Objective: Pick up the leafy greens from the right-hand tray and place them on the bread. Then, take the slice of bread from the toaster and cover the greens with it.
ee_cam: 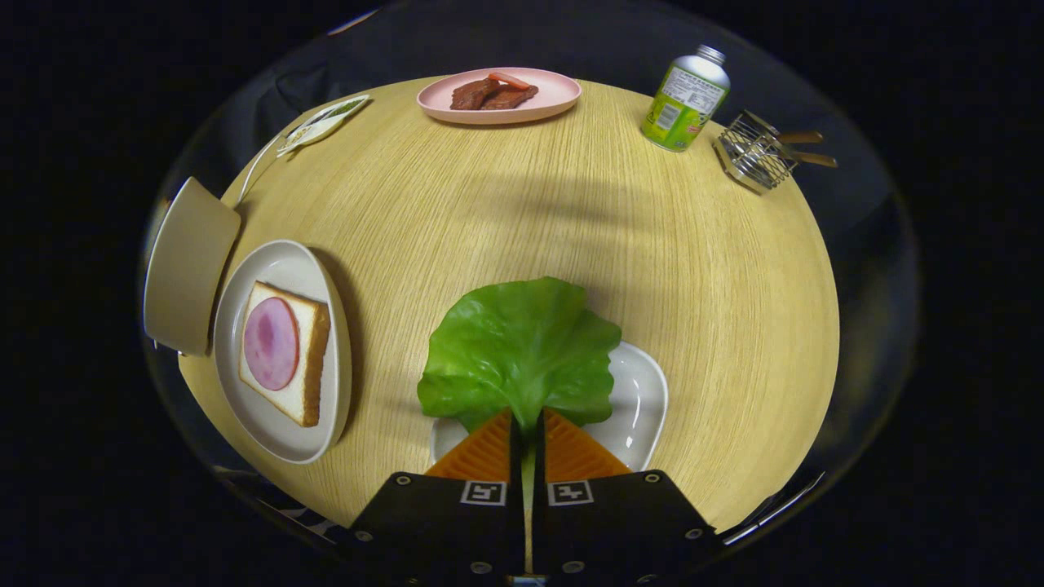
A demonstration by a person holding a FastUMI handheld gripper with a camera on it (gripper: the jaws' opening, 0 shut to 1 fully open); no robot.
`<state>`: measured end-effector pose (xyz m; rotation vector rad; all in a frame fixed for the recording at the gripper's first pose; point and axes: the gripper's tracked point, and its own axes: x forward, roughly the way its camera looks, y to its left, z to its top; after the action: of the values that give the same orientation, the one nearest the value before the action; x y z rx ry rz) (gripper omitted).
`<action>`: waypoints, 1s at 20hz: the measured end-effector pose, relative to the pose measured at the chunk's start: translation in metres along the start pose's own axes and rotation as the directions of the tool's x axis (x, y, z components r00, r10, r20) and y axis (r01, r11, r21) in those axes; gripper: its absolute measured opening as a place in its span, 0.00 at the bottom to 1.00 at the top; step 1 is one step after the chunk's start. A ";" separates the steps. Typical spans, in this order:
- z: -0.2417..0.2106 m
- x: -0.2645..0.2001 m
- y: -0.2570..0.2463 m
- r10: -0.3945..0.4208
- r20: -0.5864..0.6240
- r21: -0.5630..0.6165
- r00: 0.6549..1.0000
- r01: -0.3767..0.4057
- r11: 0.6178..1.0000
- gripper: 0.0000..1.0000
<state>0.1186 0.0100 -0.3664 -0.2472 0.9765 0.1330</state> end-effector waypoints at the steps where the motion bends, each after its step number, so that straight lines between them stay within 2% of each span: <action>1: 0.002 -0.007 -0.001 -0.005 0.007 -0.002 1.000 0.005 1.000 0.04; 9: 0.029 -0.071 0.022 0.019 0.116 -0.003 0.993 -0.018 1.000 0.04; 14: 0.043 -0.098 0.071 0.086 0.159 -0.036 0.983 -0.081 0.996 0.04; 20: 0.051 -0.104 0.128 0.139 0.167 -0.099 0.976 -0.123 0.987 0.04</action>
<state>0.0735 0.1468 -0.2714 -0.2483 0.8143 0.3143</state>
